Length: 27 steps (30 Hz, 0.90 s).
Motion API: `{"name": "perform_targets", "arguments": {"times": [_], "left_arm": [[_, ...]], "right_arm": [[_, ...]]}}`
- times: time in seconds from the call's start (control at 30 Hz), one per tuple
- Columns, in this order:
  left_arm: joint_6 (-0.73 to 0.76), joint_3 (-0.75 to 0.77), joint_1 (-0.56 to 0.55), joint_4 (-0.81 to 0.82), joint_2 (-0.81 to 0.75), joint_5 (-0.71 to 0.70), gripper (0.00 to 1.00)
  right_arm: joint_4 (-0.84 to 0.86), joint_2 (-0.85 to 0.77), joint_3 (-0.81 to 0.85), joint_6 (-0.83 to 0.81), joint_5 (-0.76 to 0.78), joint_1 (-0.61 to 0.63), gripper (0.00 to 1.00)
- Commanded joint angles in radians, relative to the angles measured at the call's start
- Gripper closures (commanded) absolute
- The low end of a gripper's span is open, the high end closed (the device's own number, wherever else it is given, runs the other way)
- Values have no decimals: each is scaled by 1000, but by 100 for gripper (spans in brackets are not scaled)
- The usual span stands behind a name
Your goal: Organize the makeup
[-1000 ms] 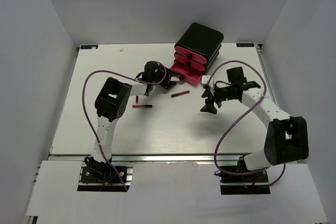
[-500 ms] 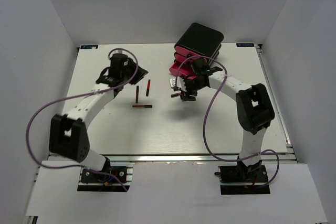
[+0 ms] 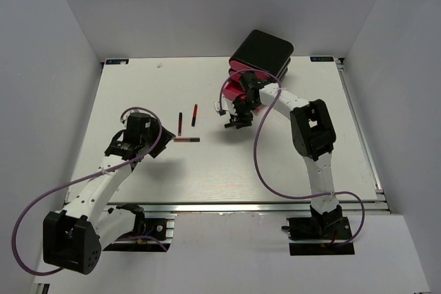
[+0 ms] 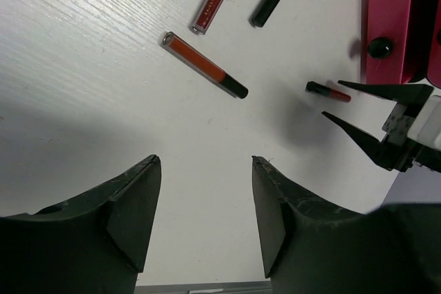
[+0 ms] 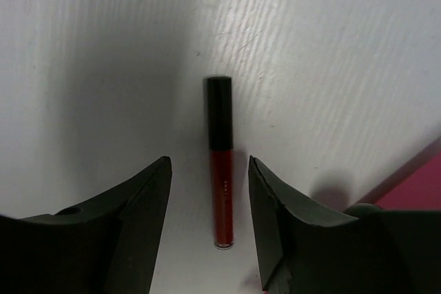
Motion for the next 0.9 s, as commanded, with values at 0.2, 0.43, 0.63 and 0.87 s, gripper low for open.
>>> {"name": "perform_targets", "arguments": {"times": [0.2,0.43,0.63,0.87], "left_arm": [[-49,-31,5,40,-2,17,31],[-118,-67,5,134,28,96,30],[-286,-135,-3,197,89,133,25],[-378,0,-50,103,295,116,25]], "right_arm": [[-101,94,121,33,53,13,50],[-228,138,145,-4,94,14,83],[-125,2,-6,62,35,14,100],[155,-191,-7,562,-10,11,100]]}}
